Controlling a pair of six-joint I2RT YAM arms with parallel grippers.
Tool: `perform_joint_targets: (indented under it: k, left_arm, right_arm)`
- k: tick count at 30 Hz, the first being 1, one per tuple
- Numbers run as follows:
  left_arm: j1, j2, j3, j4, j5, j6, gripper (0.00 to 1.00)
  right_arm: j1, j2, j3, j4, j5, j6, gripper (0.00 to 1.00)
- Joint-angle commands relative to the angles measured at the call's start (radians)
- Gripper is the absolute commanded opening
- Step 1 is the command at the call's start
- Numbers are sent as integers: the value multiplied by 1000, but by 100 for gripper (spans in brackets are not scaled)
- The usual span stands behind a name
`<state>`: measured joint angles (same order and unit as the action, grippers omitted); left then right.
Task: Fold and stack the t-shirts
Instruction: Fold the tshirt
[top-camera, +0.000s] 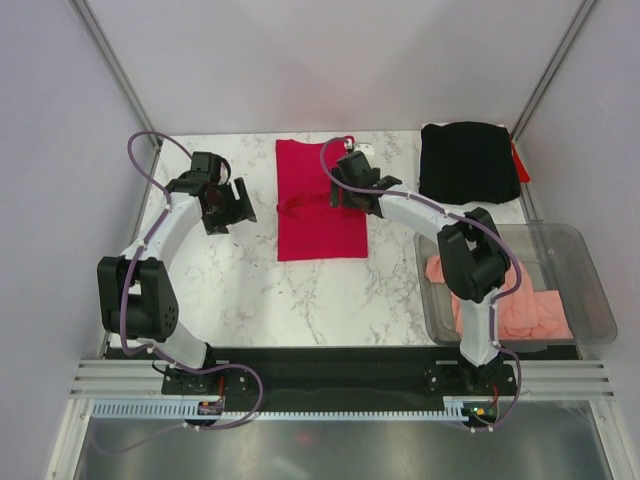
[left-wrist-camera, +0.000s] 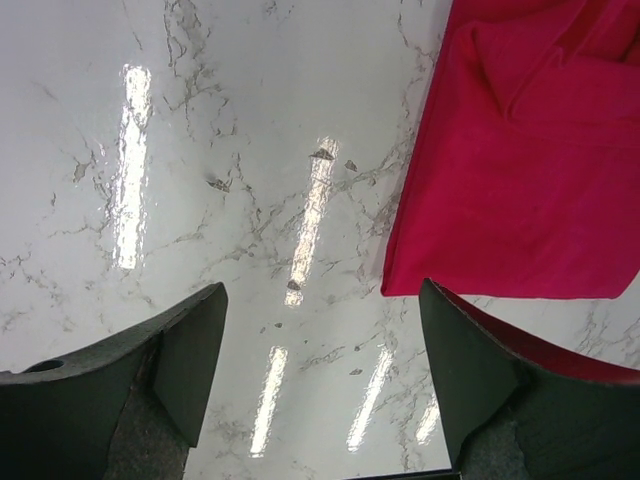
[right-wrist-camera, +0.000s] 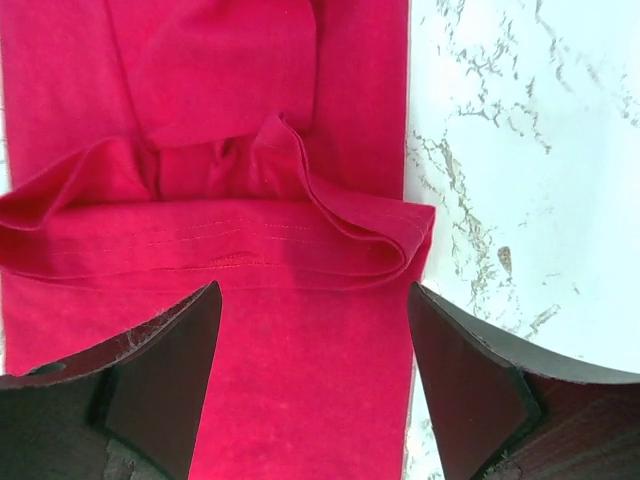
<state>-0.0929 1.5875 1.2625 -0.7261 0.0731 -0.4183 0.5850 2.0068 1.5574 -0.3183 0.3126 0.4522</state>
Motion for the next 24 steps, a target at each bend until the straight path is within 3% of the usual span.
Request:
perform_joint_targets:
  k: [1,11,24]
  left_arm:
    - [5,-29,-8,25,14,44,84]
    - [5,-31,-8,25,21,46,84]
    - [5,-32,-8,25,22,46,84]
  right_arm:
    - [-2,55,9,33,-32,17,83]
    - [-5,164,78,33,-47,28,82]
    - [-5,185,141,30,-61,25,82]
